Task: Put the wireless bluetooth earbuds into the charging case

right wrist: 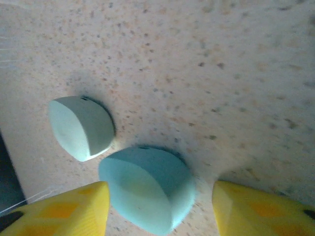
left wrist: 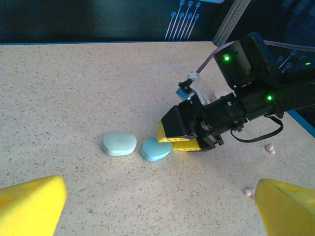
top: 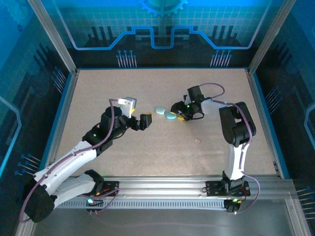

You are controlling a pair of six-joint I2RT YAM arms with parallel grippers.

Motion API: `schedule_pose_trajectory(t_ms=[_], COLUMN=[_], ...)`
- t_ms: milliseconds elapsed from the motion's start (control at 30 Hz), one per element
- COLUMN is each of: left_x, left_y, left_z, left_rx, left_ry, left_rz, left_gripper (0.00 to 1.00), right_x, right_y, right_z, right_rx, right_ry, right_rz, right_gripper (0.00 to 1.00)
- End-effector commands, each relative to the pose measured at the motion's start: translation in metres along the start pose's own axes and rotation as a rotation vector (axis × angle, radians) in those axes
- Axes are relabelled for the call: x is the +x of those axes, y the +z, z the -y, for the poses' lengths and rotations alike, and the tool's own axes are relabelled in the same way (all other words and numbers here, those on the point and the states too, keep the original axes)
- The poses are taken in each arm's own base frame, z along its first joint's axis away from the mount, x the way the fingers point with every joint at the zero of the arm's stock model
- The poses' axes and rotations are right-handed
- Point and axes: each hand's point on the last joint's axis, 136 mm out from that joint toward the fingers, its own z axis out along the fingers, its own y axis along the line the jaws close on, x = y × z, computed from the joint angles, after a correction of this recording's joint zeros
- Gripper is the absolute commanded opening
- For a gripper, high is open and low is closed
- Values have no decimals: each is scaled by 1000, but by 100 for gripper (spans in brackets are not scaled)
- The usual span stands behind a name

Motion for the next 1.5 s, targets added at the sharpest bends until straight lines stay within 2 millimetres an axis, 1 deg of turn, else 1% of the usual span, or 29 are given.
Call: schedule_pose_trajectory(t_ms=[0, 33, 133, 200, 267, 333, 433, 467, 633, 767, 867, 1000, 1067, 1167, 1200, 1267, 1333, 1467], left_x=[-16, -17, -17, -17, -17, -16, -16, -16, -13, -5, 1, 6, 7, 8, 8, 8, 8, 7], left_y=[-3, -3, -2, -2, -1, 0, 2, 2, 5, 14, 22, 32, 36, 38, 38, 38, 37, 36], left_z=[9, 9, 10, 10, 10, 10, 11, 12, 18, 24, 29, 34, 38, 39, 39, 39, 38, 38], left_rx=[41, 40, 42, 45, 45, 49, 58, 62, 96, 132, 160, 183, 202, 203, 204, 203, 200, 197], left_ry=[7, 6, 0, -6, -14, -22, -30, -31, -40, -70, -91, -136, -146, -148, -149, -148, -146, -147], left_rz=[20, 19, 15, 15, 16, 13, 5, 2, -17, -75, -121, -159, -171, -179, -179, -179, -176, -172], left_gripper=[99, 99, 99, 99, 99, 99, 99, 99, 99, 99, 99, 99, 99, 99, 99, 99, 99, 99], right_x=[-5, -8, -29, -47, -67, -86, -113, -121, -150, -166, -174, -178, -178, -178, -175, -173, -171, -166], right_y=[-30, -39, -76, -101, -125, -141, -155, -157, -156, -155, -152, -147, -140, -130, -122, -115, -112, -113], right_z=[-2, -3, 2, 14, 31, 50, 82, 92, 120, 141, 148, 158, 164, 165, 170, 170, 169, 163], right_rx=[98, 114, 183, 240, 285, 320, 362, 368, 403, 445, 438, 441, 424, 380, 374, 342, 329, 310], right_ry=[-81, -102, -144, -156, -144, -120, -72, -55, -20, -16, -10, -3, 15, 14, 22, 22, 25, 26], right_rz=[38, 58, 137, 198, 244, 281, 301, 302, 256, 247, 221, 191, 159, 123, 98, 74, 63, 56], right_gripper=[60, 60, 60, 60, 60, 60, 58, 58, 57, 58, 58, 58, 58, 58, 58, 58, 57, 57])
